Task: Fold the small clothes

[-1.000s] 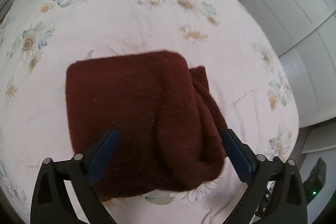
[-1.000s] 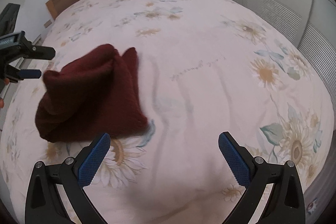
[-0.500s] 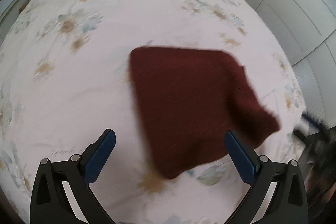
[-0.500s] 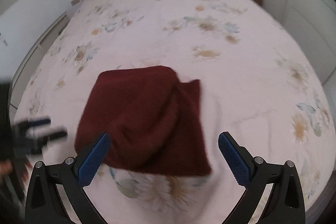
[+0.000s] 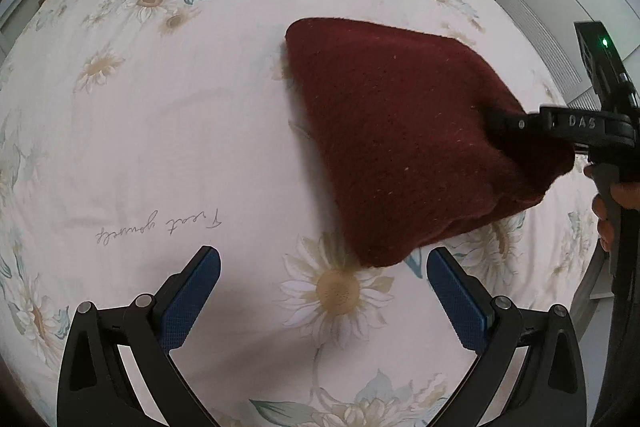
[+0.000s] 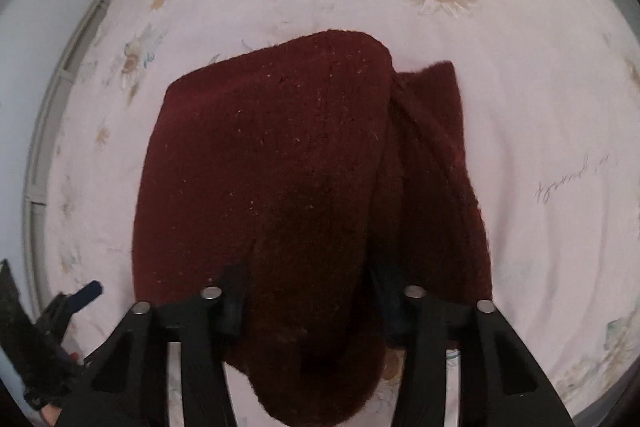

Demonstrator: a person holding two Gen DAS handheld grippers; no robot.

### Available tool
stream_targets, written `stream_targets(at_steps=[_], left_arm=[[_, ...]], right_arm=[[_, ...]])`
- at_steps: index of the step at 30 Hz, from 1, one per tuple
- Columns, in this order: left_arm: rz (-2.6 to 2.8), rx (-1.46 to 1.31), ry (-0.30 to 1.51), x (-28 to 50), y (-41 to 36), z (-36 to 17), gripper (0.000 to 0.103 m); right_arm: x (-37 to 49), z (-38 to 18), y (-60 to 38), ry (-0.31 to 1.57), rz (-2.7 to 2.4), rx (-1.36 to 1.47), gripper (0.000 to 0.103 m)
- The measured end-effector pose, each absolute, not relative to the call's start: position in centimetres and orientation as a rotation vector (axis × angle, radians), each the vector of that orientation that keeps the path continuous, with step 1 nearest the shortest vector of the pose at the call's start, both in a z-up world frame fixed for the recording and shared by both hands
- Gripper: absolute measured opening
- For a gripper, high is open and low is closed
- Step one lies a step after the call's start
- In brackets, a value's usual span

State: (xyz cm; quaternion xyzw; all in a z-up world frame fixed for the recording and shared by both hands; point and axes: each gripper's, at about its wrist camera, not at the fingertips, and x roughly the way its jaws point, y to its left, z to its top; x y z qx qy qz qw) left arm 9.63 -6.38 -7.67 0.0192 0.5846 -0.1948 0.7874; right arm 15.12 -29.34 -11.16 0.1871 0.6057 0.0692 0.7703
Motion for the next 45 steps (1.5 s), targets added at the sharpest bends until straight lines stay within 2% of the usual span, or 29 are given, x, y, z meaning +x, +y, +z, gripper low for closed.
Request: stream_targets(at_steps=[3, 5, 11, 16, 19, 21, 23, 31, 33, 39, 45], left_arm=[[-0.416, 0.025, 1.268, 9.8, -6.2, -8.1, 0.102], [-0.415, 0.024, 1.27, 9.9, -6.1, -8.1, 0.102], [-0.418, 0.033, 1.258, 10.1, -6.3, -7.7, 0.102], [-0.433, 0.034, 1.263, 9.9, -7.0, -7.9, 0.102], [-0.439, 0.033, 1.272, 9.9, -7.5, -8.3, 0.102], [-0.442, 0.029, 1.279, 9.8, -7.7, -8.4, 0.102], [-0.442, 0.029, 1.277, 9.8, -7.7, -8.4, 0.102], [-0.418, -0.004, 1.23, 12.3, -8.1, -6.4, 0.102], [-0.414, -0.004, 1.221, 13.6, -8.7, -5.7, 0.102], [-0.42, -0.003, 1.213, 17.3, -12.0, -5.0, 0.102], [-0.42, -0.009, 1.295, 19.3, -15.0, -8.0, 0.102]], right_arm=[[14.6, -10.1, -30.5, 1.267, 0.155, 0.418, 0.024], [14.2, -8.8, -31.1, 1.23, 0.15, 0.385, 0.022], [12.5, -6.1, -33.8, 1.161, 0.102, 0.334, 0.021], [11.4, -9.3, -34.4, 1.229, 0.08, 0.308, 0.023], [10.9, -11.5, -34.5, 1.26, 0.069, 0.33, 0.04], [10.7, -11.7, -34.9, 1.254, 0.048, 0.338, 0.059], [10.7, -11.3, -35.3, 1.247, 0.033, 0.34, 0.073], [11.2, -6.8, -35.9, 1.145, 0.047, 0.3, 0.088], [11.7, -6.1, -35.6, 1.125, 0.057, 0.278, 0.103], [13.6, -6.9, -33.9, 1.143, 0.086, 0.207, 0.103], [14.8, -11.3, -33.7, 1.243, 0.036, 0.188, 0.103]])
